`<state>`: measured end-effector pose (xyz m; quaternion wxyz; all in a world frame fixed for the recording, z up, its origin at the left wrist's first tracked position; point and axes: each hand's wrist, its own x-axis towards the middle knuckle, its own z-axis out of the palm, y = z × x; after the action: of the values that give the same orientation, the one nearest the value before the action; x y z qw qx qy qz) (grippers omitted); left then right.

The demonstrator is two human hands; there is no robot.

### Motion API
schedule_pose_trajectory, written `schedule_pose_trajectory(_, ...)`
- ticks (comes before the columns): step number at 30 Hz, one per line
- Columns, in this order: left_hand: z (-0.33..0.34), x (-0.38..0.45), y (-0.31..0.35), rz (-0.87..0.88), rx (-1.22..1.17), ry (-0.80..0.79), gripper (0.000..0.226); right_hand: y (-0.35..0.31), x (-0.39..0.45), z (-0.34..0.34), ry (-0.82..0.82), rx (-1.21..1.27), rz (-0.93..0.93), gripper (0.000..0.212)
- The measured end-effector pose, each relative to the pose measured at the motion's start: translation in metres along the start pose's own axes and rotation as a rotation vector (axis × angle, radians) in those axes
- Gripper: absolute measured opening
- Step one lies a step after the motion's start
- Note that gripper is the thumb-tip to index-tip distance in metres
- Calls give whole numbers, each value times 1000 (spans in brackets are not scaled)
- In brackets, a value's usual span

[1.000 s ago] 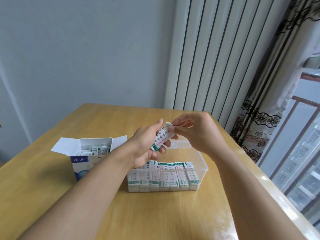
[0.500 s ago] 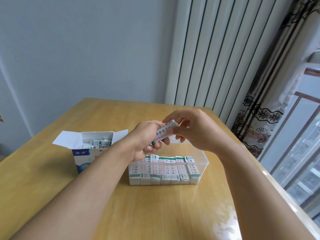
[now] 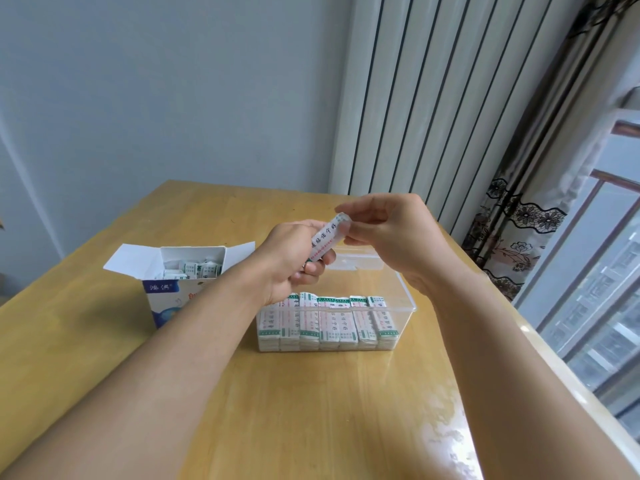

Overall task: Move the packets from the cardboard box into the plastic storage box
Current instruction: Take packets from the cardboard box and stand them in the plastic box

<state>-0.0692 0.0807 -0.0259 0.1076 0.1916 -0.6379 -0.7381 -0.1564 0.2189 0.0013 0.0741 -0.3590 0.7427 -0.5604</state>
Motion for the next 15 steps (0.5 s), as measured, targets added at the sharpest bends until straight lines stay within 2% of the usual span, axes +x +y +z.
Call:
schedule_pose_trajectory(3, 1, 0, -1, 2, -10, -1, 37, 1, -1, 1, 17, 12, 15, 22)
schedule_pose_trajectory(8, 5, -6, -1, 50, 94, -52, 29, -2, -2, -7, 40, 90, 61, 23)
schedule_pose_trajectory(11, 5, -7, 1, 101, 200, -13, 30, -4, -3, -23, 29, 4, 86, 16)
schedule_pose_trajectory(15, -1, -1, 6, 221, 172, 131, 28, -9, 6, -38, -151, -250, 166, 18)
